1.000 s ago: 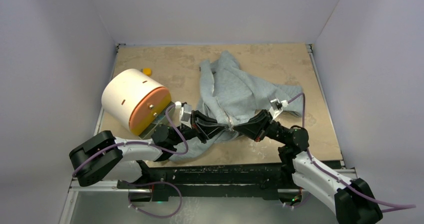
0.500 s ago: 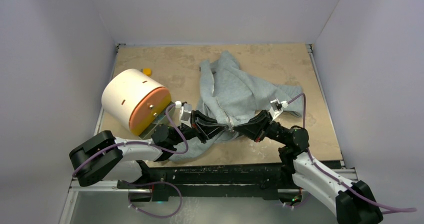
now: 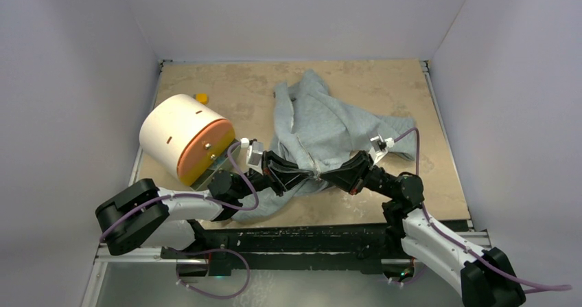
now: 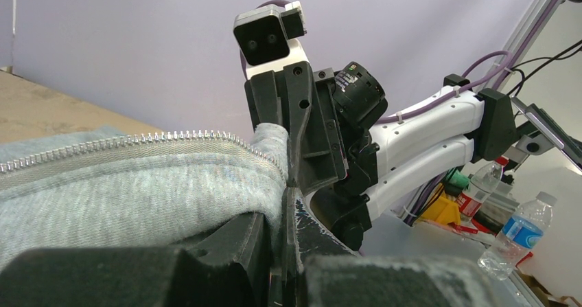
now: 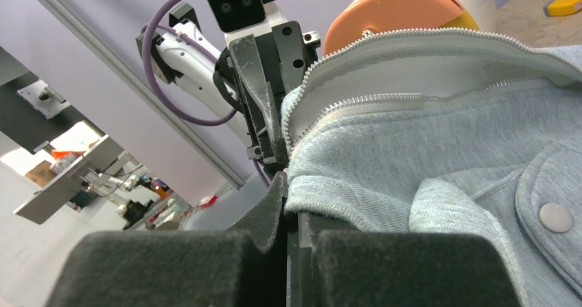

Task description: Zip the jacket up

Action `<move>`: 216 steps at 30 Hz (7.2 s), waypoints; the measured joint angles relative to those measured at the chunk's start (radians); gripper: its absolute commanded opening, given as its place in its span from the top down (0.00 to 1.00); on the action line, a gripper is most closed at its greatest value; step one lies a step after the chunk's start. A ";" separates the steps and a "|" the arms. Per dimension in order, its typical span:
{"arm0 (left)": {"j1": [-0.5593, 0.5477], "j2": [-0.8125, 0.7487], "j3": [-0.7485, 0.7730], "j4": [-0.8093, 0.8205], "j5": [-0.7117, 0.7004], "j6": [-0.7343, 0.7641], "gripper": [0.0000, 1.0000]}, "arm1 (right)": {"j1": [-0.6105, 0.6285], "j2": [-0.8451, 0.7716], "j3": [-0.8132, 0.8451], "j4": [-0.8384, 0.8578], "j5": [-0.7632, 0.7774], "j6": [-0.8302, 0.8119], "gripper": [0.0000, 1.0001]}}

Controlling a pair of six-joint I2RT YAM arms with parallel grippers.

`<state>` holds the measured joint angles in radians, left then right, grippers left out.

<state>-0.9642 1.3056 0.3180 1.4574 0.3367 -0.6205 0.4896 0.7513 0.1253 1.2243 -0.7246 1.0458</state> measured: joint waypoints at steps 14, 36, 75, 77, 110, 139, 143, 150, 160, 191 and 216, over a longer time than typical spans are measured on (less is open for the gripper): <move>0.000 0.027 0.006 0.020 0.003 -0.019 1.00 | 0.000 0.050 0.000 0.084 0.008 0.019 1.00; 0.006 0.054 0.038 0.034 0.025 -0.052 1.00 | -0.003 0.092 0.000 0.191 0.065 0.034 1.00; -0.060 0.332 0.035 -0.092 -0.158 -0.007 1.00 | -0.005 -0.122 -0.001 -0.685 0.270 -0.115 1.00; -0.064 0.380 0.027 -0.071 -0.160 -0.022 1.00 | -0.005 -0.087 -0.001 -0.725 0.271 -0.117 1.00; -0.080 0.446 -0.006 -0.159 -0.177 -0.155 1.00 | 0.002 -0.297 0.207 -1.401 0.304 -0.398 0.63; -0.080 0.464 0.025 -0.199 -0.162 -0.166 1.00 | 0.217 -0.153 0.076 -1.181 0.440 -0.491 0.54; -0.080 0.464 0.026 -0.203 -0.162 -0.166 1.00 | 0.217 -0.152 0.071 -1.175 0.456 -0.497 0.54; -0.080 0.464 0.025 -0.212 -0.161 -0.166 1.00 | 0.217 -0.058 0.055 -1.097 0.436 -0.487 0.54; -0.080 0.464 0.025 -0.212 -0.158 -0.173 1.00 | 0.217 -0.016 0.033 -1.040 0.406 -0.464 0.56; -0.080 0.485 0.039 -0.218 -0.143 -0.182 1.00 | 0.217 0.050 -0.020 -0.898 0.370 -0.451 0.85; -0.080 0.496 0.039 -0.208 -0.131 -0.184 1.00 | 0.217 -0.030 -0.007 -0.981 0.333 -0.431 1.00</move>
<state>-1.0439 1.8019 0.3573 1.2491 0.2054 -0.8043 0.7067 0.7212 0.1181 0.2436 -0.3920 0.6144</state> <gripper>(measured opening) 0.080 0.008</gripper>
